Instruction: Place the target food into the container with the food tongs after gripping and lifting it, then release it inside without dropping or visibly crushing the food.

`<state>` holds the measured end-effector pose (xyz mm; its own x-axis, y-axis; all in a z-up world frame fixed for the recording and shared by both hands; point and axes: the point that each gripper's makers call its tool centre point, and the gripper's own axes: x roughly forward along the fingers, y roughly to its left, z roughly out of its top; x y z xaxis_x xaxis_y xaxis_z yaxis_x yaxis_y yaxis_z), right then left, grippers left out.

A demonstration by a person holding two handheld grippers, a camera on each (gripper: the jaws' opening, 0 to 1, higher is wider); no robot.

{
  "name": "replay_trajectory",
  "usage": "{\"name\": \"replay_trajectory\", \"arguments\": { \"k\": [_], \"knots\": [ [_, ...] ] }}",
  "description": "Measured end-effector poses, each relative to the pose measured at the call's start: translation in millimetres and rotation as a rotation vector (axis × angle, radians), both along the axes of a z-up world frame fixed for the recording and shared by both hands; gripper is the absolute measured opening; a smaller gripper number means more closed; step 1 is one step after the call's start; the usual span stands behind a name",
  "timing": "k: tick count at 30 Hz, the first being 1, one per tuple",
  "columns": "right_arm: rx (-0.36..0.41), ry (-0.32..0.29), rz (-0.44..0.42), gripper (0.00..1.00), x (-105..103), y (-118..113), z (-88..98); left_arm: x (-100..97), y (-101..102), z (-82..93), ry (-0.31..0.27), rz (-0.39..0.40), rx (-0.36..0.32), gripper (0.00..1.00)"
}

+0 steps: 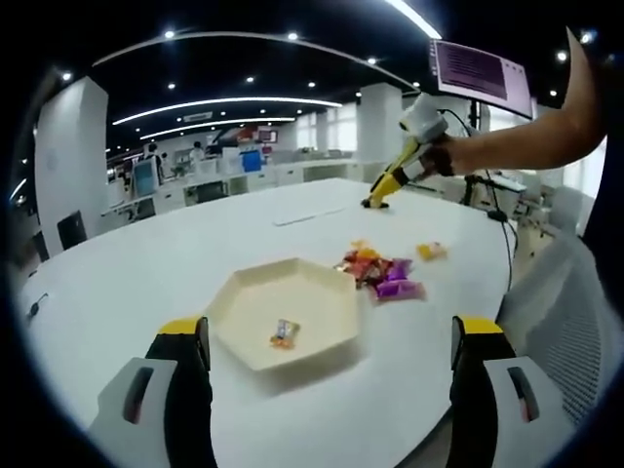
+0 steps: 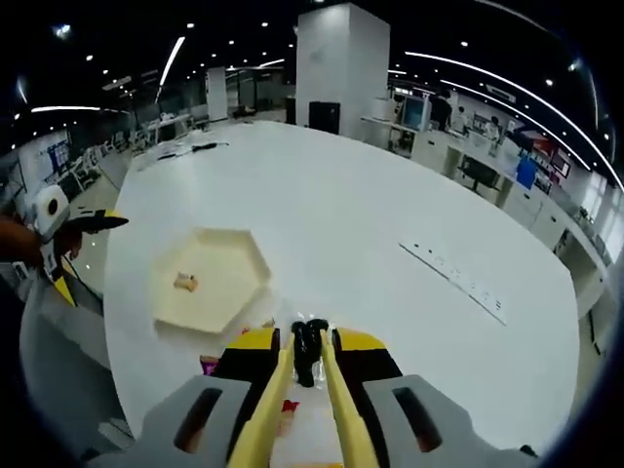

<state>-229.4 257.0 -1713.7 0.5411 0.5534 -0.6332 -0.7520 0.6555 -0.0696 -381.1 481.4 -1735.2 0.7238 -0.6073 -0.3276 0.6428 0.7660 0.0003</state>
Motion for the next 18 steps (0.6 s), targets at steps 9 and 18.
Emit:
{"name": "replay_trajectory", "arguments": {
  "k": [9, 18],
  "knots": [
    [0.025, -0.009, 0.074, 0.20, 1.0, 49.8, 10.0, -6.2, -10.7, -7.5, 0.004, -0.052, 0.062, 1.00],
    [0.047, -0.009, 0.141, 0.20, -4.2, 100.5, 11.9, -7.3, -11.9, -7.4, -0.002, -0.065, 0.069, 0.99]
  ]
}}
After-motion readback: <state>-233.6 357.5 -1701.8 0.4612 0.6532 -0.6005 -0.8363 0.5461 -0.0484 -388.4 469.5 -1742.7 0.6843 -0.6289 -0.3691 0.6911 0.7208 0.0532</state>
